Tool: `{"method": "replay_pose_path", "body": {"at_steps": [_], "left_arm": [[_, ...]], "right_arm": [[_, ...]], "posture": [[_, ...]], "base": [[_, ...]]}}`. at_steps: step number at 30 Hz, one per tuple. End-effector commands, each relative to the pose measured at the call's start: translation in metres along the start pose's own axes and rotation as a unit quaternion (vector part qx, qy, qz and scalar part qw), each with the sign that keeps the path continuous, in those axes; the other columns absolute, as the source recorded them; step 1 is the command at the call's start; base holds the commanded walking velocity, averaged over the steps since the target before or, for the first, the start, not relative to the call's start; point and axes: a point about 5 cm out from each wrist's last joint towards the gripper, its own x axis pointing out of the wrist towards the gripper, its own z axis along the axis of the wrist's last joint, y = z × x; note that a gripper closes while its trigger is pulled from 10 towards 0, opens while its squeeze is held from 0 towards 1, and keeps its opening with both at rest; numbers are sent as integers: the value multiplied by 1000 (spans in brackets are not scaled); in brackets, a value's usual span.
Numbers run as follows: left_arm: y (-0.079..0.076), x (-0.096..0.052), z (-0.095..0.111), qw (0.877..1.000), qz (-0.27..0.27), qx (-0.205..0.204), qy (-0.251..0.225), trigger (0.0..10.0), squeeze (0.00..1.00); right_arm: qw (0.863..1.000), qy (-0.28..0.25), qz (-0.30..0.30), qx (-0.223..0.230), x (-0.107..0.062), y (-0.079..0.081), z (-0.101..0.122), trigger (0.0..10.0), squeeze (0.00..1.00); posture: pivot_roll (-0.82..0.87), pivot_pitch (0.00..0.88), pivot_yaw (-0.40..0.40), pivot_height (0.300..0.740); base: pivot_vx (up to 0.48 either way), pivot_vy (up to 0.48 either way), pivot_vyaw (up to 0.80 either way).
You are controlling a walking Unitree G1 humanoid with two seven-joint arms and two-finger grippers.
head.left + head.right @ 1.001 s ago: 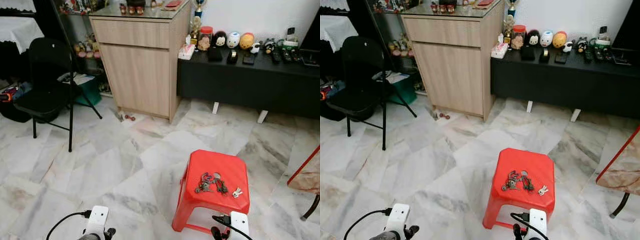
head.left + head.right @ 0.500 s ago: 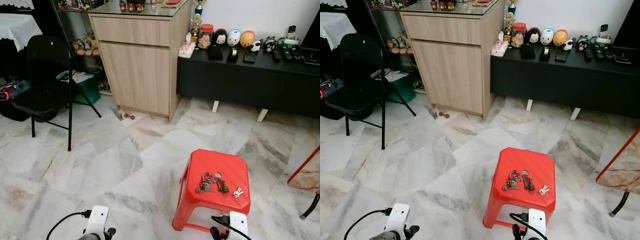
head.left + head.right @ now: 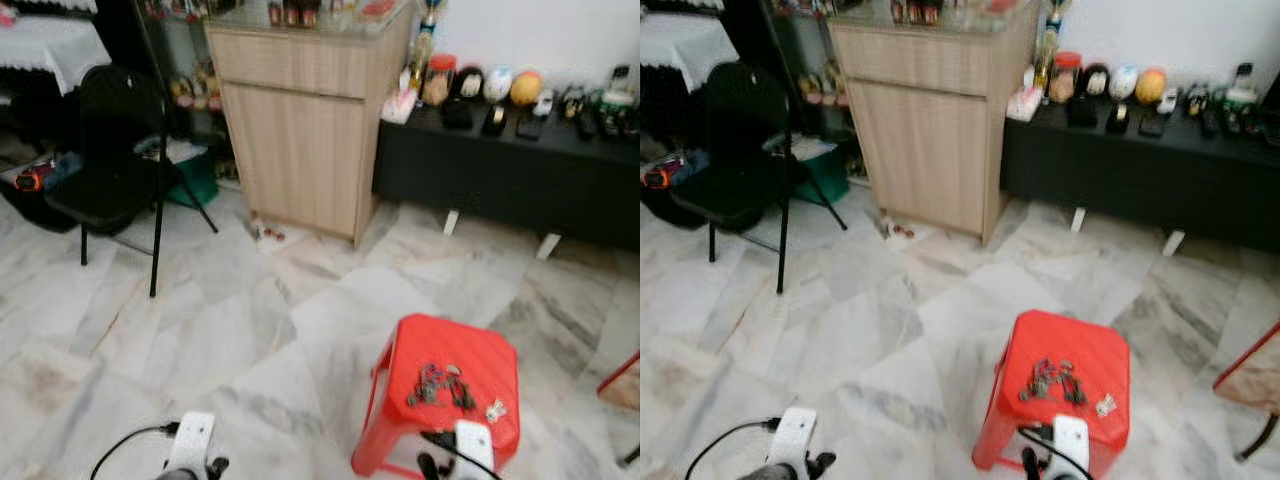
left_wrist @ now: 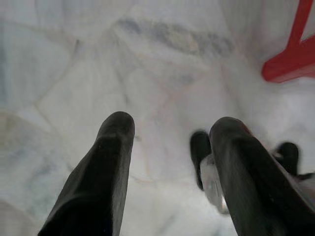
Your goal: Hang keys on a hook
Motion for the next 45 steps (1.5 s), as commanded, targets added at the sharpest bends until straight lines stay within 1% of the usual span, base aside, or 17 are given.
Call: {"method": "replay_pose_path", "body": {"at_steps": [1, 10, 21, 25, 31, 34, 45], "left_arm": [[-6, 1, 3, 1000, -9, -3, -2, 10000, 0], [-6, 1, 3, 1000, -7, 4, -2, 10000, 0], [-6, 1, 1, 1000, -7, 3, -1, 10000, 0], [-6, 1, 1, 1000, -7, 3, -1, 10000, 0], [-6, 1, 1, 1000, -6, 3, 0, 10000, 0], [-6, 1, 1, 1000, -5, 3, -1, 10000, 0], [-5, 1, 1, 1000, -5, 2, 0, 10000, 0]], "right_arm": [[1000, 1, -14, 2, -2, -10, -1, 10000, 0], [1000, 1, -13, 1, -2, -10, -1, 10000, 0], [1000, -1, -13, 1, -2, -10, -1, 10000, 0], [1000, -11, -14, 11, -2, -10, 1, 10000, 0], [1000, -10, -14, 9, -2, -10, 0, 10000, 0], [1000, -21, -15, 17, -2, -10, 2, 10000, 0], [1000, -14, -20, 2, -2, -11, 1, 10000, 0]], "posture": [[73, 11, -10, 740], [73, 11, -10, 740], [73, 12, -10, 740], [72, 12, -10, 740], [74, 12, -11, 740], [74, 12, -11, 740], [76, 14, -12, 740]], "base": [[322, 0, 0], [313, 0, 0], [0, 0, 0], [0, 0, 0], [0, 0, 0], [0, 0, 0], [0, 0, 0]]}}
